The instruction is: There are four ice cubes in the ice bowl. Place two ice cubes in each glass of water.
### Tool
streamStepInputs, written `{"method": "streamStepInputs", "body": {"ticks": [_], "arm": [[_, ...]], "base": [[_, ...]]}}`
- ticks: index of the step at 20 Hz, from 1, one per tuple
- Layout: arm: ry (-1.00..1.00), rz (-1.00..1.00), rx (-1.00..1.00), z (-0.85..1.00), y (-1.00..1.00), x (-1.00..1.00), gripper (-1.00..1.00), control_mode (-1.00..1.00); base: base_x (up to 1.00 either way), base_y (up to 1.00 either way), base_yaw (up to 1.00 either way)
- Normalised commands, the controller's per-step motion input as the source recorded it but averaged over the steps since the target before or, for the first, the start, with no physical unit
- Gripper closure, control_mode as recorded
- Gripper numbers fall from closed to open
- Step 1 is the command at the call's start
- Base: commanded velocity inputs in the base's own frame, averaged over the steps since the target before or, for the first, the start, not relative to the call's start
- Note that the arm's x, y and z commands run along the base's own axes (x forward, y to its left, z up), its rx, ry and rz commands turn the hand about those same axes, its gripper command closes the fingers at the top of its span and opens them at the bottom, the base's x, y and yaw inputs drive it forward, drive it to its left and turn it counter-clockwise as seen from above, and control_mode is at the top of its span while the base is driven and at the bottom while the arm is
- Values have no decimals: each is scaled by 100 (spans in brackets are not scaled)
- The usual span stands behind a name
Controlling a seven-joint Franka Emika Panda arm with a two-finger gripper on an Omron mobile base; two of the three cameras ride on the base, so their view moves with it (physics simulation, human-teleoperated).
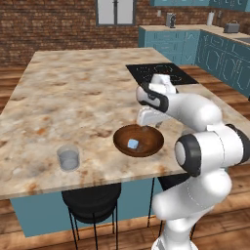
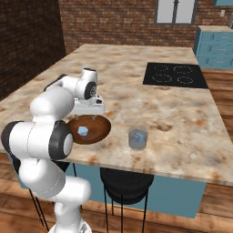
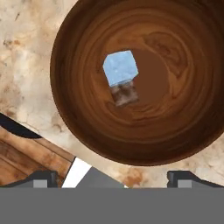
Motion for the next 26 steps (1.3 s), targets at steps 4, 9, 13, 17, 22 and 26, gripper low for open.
{"method": "streamStepInputs", "body": {"ticks": [4,9,13,17,22,26], "arm": [[11,17,0,-15,60,19,-100,-100],[4,21,0,-44,18,2,-100,-100],[0,17,0,-25,-1,0,-100,-100],[-3,7,0,-6,-1,0,-100,-100],[0,0,0,-13,-1,9,-100,-100],[-4,0,0,-24,0,14,-100,-100]], "base": [[0,0,0],[0,0,0],[0,0,0],[0,0,0],[0,0,0],[0,0,0]]}}
